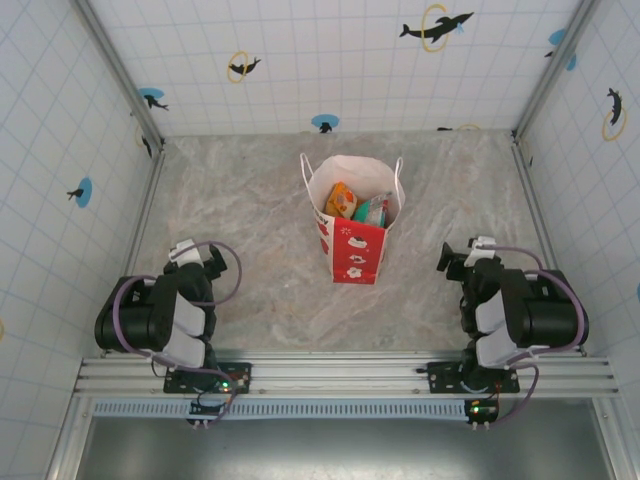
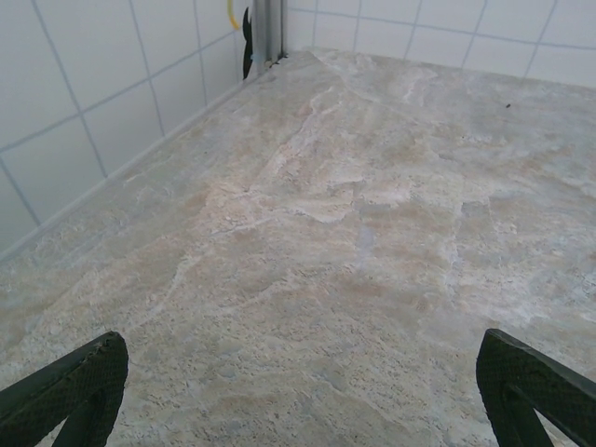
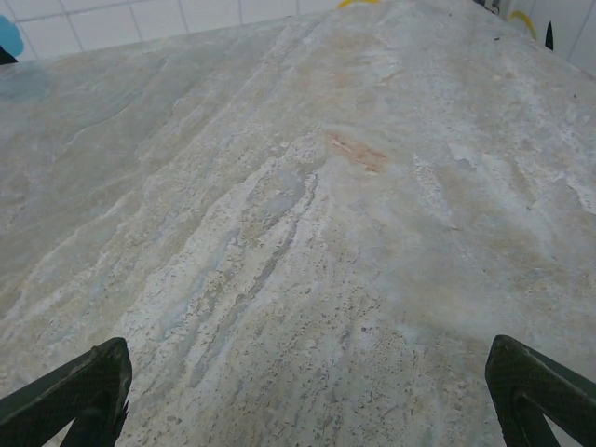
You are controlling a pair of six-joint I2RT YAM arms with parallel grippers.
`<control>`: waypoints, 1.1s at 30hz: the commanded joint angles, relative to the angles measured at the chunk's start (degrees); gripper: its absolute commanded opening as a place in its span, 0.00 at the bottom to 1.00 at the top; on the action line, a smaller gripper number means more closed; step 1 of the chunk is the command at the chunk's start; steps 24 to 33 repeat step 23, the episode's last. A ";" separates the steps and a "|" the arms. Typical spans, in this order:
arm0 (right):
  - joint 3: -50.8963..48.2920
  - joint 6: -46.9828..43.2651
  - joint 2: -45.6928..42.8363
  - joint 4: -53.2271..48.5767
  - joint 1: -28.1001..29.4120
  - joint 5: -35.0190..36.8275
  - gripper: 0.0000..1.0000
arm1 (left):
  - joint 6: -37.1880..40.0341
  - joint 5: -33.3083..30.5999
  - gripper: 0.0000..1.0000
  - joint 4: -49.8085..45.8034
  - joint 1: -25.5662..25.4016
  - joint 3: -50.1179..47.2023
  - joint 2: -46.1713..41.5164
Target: Place the snacks into the paper bag
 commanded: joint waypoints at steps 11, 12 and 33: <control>-0.74 -1.28 -0.24 0.16 1.54 2.20 1.00 | -0.23 0.97 0.98 1.12 0.31 -1.73 -0.31; -0.88 -1.23 -0.13 0.73 1.56 2.18 1.00 | -0.22 1.04 0.98 1.12 0.27 -1.70 -0.30; -0.92 -1.14 -0.16 0.70 1.41 1.92 1.00 | -0.26 0.92 0.98 1.03 0.32 -1.57 -0.27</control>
